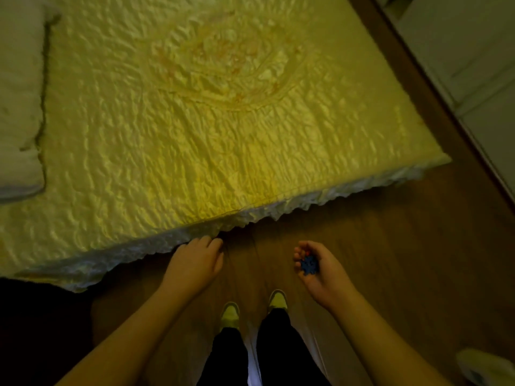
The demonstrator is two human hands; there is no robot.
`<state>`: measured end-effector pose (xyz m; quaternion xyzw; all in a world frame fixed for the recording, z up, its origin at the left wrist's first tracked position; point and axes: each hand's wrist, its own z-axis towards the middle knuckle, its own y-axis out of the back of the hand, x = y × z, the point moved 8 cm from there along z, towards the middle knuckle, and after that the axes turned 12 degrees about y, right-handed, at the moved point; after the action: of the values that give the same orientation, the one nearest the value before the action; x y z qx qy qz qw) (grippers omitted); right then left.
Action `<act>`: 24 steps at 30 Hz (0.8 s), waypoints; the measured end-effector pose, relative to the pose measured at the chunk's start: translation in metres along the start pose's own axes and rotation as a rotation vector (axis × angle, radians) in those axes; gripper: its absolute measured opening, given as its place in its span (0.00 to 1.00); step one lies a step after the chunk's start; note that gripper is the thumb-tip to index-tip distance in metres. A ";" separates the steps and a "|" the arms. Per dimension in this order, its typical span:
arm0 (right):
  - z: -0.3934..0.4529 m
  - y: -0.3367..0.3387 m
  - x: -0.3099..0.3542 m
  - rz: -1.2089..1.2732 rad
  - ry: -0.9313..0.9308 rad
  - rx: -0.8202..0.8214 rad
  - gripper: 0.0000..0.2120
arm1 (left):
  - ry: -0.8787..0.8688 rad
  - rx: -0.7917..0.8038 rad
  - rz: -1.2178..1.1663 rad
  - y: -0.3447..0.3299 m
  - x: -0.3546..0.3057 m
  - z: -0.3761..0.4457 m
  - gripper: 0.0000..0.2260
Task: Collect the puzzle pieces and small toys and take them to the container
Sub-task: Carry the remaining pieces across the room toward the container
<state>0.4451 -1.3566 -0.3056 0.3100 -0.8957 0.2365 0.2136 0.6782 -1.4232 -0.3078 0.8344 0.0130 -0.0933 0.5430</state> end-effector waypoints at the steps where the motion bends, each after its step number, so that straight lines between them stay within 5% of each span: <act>1: -0.010 0.005 0.008 0.009 0.024 -0.010 0.09 | -0.047 -0.010 0.071 0.009 -0.012 -0.003 0.11; 10: -0.084 0.062 0.037 0.142 0.178 -0.169 0.08 | -0.397 -0.047 0.196 0.071 -0.110 -0.046 0.15; 24: -0.150 0.230 0.077 0.480 0.387 -0.365 0.08 | -0.927 0.021 0.357 0.051 -0.314 -0.119 0.27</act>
<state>0.2745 -1.1485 -0.2125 -0.0031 -0.9135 0.1705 0.3694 0.3933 -1.3116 -0.1616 0.6999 -0.3738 -0.3600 0.4906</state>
